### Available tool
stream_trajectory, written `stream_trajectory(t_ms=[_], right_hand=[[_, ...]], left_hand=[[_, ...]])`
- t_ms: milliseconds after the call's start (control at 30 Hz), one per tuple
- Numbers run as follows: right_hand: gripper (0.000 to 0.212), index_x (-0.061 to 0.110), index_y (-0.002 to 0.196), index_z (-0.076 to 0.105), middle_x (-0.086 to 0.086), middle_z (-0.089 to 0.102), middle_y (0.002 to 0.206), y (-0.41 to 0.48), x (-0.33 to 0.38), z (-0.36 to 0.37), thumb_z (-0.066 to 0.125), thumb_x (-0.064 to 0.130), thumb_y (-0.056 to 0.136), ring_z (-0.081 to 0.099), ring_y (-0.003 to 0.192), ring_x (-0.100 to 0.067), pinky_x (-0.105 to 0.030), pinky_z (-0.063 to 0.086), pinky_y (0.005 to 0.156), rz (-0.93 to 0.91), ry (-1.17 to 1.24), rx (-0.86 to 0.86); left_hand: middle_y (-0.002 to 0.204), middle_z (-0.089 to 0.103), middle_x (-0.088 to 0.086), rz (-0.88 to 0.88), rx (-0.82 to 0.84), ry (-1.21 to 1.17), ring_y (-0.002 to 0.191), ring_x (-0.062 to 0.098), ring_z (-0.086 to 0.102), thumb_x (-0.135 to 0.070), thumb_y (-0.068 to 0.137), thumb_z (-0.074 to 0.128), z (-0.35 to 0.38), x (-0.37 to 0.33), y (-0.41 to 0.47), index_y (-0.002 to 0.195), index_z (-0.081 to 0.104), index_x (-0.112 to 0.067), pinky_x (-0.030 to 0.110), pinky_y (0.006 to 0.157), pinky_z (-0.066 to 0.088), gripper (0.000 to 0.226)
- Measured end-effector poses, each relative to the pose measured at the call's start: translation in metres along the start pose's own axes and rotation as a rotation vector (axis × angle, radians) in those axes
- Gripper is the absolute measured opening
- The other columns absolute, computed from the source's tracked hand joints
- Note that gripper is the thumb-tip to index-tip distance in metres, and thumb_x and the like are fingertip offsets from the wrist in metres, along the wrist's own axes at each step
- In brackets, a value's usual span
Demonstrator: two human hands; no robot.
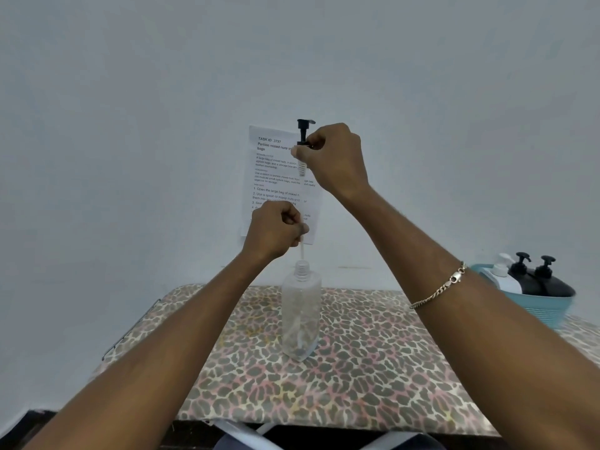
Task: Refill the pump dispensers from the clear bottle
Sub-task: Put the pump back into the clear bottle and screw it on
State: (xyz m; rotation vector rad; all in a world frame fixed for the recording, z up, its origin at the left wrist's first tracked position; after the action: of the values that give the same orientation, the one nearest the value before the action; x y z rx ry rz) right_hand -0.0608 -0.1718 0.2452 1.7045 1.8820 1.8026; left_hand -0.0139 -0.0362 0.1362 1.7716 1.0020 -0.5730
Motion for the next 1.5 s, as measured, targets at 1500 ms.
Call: stream_trajectory(t_ms=[1500], right_hand=[[0.029,0.022,0.120,0.077,0.023,0.072,0.092,-0.131,-0.130,0.049,0.077,0.027,0.092,0.066,0.088,0.017,-0.003,0.046,0.077,0.178,0.117,0.368]], left_hand=[[0.114,0.070,-0.010,-0.119,-0.020,0.032,0.103,0.000,0.066,-0.052,0.078,0.087,0.054,0.108,-0.101,0.133,0.061,-0.025,0.029,0.088,0.059,0.067]])
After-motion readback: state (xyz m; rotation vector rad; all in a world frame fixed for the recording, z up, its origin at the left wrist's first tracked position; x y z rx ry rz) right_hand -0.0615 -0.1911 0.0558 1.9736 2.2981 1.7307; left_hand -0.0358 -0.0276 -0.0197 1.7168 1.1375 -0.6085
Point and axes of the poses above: each hand's wrist, its own y-axis towards the middle knuckle, its own z-axis out of the palm, x = y × z, the point moved 4 cm from there along y, towards the middle knuckle
